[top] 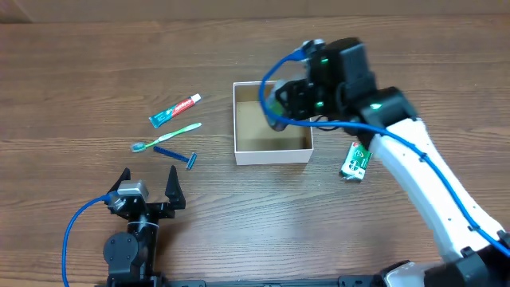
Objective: Pack container
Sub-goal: 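Carry the soap bottle into the box's left side and release it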
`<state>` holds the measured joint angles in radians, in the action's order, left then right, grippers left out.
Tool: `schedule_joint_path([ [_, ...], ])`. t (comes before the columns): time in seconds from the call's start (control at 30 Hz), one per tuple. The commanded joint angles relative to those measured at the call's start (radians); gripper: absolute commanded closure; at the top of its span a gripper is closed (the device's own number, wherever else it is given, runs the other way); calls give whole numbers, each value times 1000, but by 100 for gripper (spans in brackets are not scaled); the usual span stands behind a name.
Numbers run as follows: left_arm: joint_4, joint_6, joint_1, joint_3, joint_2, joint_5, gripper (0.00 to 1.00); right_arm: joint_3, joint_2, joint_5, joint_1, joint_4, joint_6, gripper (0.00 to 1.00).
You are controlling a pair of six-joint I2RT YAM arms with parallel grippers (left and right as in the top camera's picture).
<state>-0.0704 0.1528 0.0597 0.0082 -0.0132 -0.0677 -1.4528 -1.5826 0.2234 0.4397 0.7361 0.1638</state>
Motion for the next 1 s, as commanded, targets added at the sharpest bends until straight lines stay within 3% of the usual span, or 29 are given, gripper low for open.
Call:
schedule_joint_path([
  [0.0, -1, -18, 7, -3, 8, -3, 0, -27, -72, -95, 38, -60, 102, 73],
  [0.37, -1, -18, 7, -3, 8, -3, 0, -27, -298, -99, 87, -300, 156, 73],
  [0.4, -1, -18, 7, -3, 8, -3, 0, -27, -298, -99, 90, -314, 156, 70],
  [0.5, -1, -18, 7, -3, 8, -3, 0, -27, -298, -76, 96, -320, 155, 43],
  [0.53, -1, -18, 7, -3, 8, -3, 0, -27, -298, -58, 96, -319, 155, 39],
  [0.83, -1, -19, 7, -3, 8, -3, 0, -53, -297, -28, 96, -313, 154, 37],
  [0.97, -1, -18, 7, -3, 8, -3, 0, -87, -297, -137, 87, -293, 85, 24],
])
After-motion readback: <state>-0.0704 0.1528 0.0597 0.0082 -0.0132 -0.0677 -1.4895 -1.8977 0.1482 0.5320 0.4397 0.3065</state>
